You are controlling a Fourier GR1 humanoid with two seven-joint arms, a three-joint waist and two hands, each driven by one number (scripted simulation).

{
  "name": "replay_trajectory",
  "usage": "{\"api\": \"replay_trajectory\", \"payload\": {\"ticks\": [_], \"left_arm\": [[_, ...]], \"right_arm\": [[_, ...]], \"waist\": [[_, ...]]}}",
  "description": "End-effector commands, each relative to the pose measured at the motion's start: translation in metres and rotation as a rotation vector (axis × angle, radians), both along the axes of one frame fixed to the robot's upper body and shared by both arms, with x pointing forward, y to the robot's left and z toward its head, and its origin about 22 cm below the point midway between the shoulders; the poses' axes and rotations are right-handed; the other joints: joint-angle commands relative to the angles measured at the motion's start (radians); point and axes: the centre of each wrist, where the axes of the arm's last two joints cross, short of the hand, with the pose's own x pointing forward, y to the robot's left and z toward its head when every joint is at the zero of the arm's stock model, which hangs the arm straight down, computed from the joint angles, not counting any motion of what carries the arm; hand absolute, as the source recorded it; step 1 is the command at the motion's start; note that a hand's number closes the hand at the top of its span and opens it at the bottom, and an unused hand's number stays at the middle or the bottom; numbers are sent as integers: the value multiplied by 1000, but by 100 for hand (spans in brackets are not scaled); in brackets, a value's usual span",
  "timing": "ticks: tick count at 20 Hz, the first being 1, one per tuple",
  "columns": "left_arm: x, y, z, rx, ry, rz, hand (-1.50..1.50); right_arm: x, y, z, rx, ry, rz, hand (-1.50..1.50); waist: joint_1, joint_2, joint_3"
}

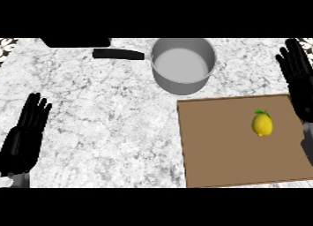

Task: Pick the lemon from the tray and place it in the pot

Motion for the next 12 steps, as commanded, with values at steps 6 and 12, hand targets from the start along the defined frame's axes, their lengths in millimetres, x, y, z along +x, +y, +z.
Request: {"api": "replay_trajectory", "payload": {"ticks": [6,12], "left_arm": [[45,-10,77,126,-65,78,0],[44,-31,70,81,31,12,0]], "right_arm": [[-5,-139,7,-138,-71,-174,150],[-49,-174,-62,-393,-124,-286,-150]], "waist": [[17,29,9],[13,20,7]]}}
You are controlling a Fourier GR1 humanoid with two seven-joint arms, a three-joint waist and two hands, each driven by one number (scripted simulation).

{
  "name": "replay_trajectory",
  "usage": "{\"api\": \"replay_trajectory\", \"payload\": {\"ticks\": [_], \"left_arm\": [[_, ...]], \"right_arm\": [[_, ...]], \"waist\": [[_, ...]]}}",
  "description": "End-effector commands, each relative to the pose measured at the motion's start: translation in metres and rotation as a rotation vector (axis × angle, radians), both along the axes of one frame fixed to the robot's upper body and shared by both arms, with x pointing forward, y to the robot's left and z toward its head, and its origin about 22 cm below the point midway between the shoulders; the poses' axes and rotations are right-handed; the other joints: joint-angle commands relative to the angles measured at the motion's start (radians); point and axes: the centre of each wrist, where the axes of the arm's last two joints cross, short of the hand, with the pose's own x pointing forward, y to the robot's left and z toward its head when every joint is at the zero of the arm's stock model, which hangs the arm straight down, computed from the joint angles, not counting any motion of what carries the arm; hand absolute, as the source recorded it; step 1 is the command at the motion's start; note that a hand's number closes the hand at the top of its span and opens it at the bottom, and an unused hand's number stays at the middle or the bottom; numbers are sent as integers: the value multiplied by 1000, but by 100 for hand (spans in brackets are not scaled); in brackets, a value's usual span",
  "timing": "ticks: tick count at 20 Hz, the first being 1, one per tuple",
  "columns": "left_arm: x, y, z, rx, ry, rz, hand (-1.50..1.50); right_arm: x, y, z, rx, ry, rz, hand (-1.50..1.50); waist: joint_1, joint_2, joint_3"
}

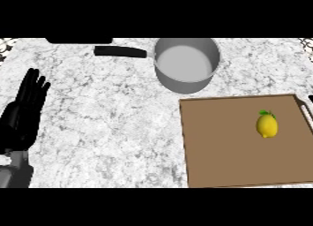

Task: Pick the lemon from the tray and place it in the pot

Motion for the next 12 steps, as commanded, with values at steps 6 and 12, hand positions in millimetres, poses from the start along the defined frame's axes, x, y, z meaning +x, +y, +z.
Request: {"api": "replay_trajectory", "payload": {"ticks": [6,12], "left_arm": [[21,-9,36,23,40,27,0],[22,-14,29,28,32,21,0]], "right_arm": [[-7,-29,2,-89,-100,162,-150],[-5,-22,48,-233,241,280,-150]], "waist": [[-5,-12,-2],[-8,-14,-4]]}}
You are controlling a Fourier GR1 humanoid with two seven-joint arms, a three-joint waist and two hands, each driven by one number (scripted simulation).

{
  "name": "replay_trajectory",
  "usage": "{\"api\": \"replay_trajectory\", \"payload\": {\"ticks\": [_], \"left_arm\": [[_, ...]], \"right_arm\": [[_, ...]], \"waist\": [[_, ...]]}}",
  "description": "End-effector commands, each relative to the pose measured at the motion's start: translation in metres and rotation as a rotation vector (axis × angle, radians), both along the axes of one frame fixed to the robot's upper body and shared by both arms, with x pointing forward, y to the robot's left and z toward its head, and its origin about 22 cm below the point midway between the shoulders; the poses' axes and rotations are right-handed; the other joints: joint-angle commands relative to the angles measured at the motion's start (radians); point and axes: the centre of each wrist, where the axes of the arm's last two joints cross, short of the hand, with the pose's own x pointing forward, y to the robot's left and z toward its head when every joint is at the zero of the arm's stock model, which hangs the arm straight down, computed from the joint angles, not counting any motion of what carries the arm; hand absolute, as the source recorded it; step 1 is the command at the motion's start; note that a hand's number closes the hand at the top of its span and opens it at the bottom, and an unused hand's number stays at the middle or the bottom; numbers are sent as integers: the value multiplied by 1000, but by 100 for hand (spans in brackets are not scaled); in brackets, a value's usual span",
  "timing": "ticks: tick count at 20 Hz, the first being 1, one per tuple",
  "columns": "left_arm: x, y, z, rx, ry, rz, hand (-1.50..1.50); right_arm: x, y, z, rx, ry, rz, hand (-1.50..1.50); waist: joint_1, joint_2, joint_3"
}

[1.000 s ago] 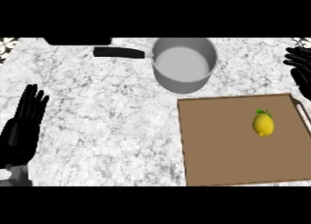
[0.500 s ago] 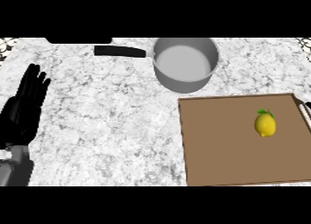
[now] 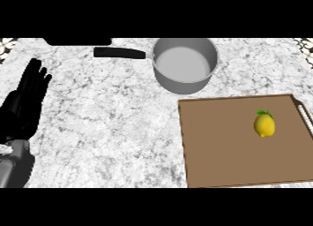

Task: Pick the lemon from the tray and place it in the pot

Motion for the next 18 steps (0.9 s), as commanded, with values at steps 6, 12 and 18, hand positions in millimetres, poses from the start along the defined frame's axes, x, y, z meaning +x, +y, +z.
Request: {"api": "replay_trajectory", "payload": {"ticks": [6,12,18], "left_arm": [[-6,-6,-13,-3,11,-2,0],[5,-3,-15,-16,14,-8,0],[10,-17,0,8,13,4,0]], "right_arm": [[24,50,50,-368,423,120,-150],[31,111,42,-463,572,179,-150],[31,145,17,-425,628,142,-150]], "waist": [[18,0,-3],[-1,2,-1],[2,1,1]]}}
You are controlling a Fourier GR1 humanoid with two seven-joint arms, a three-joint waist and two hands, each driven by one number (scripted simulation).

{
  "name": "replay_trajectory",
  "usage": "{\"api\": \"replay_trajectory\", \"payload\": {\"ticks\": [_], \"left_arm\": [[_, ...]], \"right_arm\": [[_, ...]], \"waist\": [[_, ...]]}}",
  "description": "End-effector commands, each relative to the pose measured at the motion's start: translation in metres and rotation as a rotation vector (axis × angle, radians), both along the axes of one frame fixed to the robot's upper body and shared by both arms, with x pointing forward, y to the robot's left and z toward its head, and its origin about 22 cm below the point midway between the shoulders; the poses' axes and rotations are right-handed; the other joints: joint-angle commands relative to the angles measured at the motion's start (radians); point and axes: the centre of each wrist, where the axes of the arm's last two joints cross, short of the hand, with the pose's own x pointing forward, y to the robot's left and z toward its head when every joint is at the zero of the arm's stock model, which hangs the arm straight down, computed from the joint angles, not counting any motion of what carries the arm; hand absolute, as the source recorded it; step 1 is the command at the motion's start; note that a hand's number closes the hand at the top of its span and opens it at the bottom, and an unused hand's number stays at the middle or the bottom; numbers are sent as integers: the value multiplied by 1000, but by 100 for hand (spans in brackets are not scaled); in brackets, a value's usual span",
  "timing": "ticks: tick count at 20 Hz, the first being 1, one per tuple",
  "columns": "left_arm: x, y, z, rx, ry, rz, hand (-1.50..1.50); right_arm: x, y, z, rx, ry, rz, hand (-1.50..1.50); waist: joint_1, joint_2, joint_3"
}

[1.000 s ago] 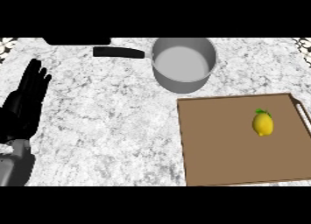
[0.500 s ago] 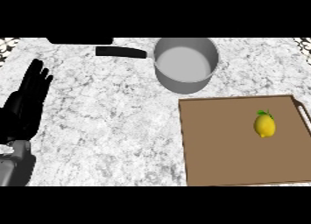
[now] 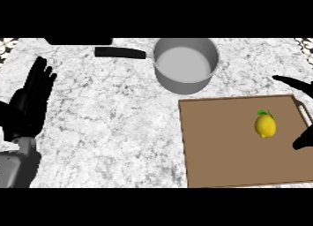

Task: Pick the lemon from the tray and place it in the pot

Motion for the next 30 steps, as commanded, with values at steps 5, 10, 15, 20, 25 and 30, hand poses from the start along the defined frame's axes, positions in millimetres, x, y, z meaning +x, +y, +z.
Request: {"api": "replay_trajectory", "payload": {"ticks": [5,10,15,20,25,30], "left_arm": [[-5,9,8,-6,1,0,0],[-8,2,10,-8,-1,-2,0],[-1,-19,-1,-2,-8,-11,0],[-10,-5,3,-5,-10,12,0],[-5,9,-12,-13,4,-16,0],[-21,11,12,2,-6,8,0]], "right_arm": [[-4,14,-31,-24,51,-21,-150],[-9,30,-38,-133,76,-56,-150],[-2,29,-54,-134,90,-57,-150],[-5,39,-65,-111,76,-55,-150],[3,24,-76,-154,89,-80,-150],[22,19,-87,-143,107,-121,-150]], "waist": [[1,1,1],[0,0,1],[0,1,1],[1,0,1],[0,1,1],[8,1,2]]}}
